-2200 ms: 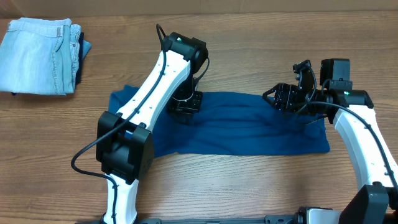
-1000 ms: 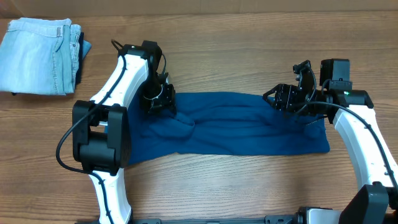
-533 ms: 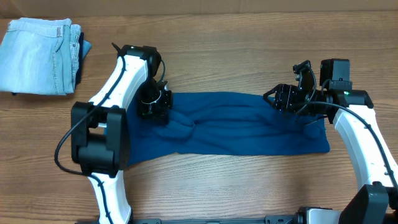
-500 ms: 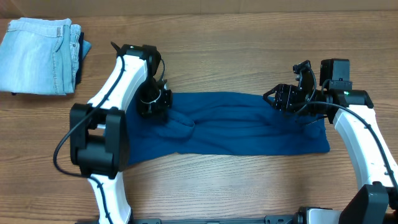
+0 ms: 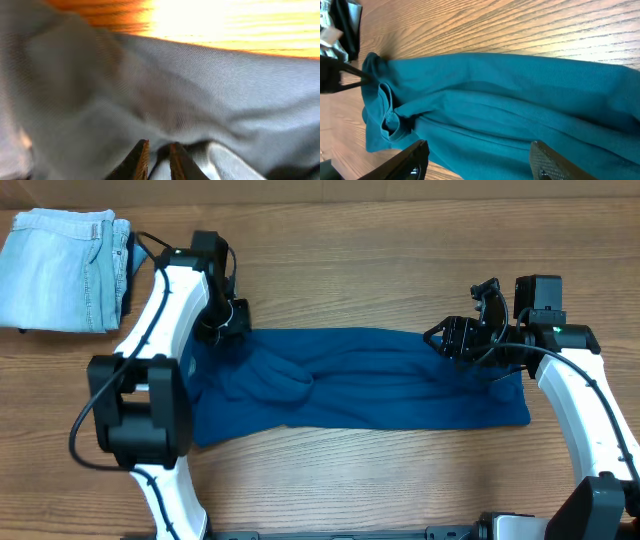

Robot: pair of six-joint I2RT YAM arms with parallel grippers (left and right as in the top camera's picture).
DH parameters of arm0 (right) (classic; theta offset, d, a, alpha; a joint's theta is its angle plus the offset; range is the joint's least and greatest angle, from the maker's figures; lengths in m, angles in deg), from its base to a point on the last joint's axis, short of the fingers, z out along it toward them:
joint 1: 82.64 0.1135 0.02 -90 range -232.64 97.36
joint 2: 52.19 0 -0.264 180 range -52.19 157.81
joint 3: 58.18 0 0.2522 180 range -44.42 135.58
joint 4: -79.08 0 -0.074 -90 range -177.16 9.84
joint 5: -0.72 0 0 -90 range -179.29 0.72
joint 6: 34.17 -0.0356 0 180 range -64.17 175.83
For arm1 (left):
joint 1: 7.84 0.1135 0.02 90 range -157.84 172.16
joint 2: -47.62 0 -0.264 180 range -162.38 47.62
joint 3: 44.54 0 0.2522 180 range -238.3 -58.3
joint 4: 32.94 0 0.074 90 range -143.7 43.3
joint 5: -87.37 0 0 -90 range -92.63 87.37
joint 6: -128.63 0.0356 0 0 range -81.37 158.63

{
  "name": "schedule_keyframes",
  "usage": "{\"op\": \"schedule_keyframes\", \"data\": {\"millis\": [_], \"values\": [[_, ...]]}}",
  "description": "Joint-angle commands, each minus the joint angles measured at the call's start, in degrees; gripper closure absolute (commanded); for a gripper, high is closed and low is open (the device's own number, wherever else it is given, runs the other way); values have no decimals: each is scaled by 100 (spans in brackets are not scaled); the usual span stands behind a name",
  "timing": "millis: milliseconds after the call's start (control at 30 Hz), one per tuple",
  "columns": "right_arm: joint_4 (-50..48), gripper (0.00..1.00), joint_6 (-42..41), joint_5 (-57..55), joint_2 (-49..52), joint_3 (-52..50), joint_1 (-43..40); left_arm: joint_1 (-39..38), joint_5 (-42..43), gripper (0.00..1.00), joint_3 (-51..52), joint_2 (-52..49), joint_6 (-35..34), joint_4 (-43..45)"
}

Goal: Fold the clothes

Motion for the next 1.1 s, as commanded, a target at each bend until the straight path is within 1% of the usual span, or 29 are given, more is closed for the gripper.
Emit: {"op": "schedule_keyframes", "data": {"millis": [0,100,233,467,533,633,767,933,1033,1067], "values": [[-15,32,0,-15,-4,87,42,-61,330,82,-7,-238,184,107],[-13,32,0,-15,-4,87,42,-70,557,81,-9,-238,328,149],[-13,33,0,-15,-4,87,42,-133,682,82,-9,-238,417,-122],[-13,33,0,-61,-4,87,42,-275,1478,87,-9,-236,1075,-1213],[-15,33,0,-61,-4,87,42,-297,1547,89,-9,-225,1191,-1486],[-13,33,0,-63,-4,87,42,-310,1534,92,-11,-164,1187,-1672],[28,33,0,-153,-4,87,42,-334,1523,94,-11,459,1185,-1746],[44,33,0,-297,-4,87,42,-365,1366,93,-11,1558,1113,-1803],[26,33,0,-297,-4,87,42,-457,962,92,-11,2063,918,-1932],[26,33,-2,-295,-4,87,42,-503,669,89,-9,2194,752,-1961]]}}
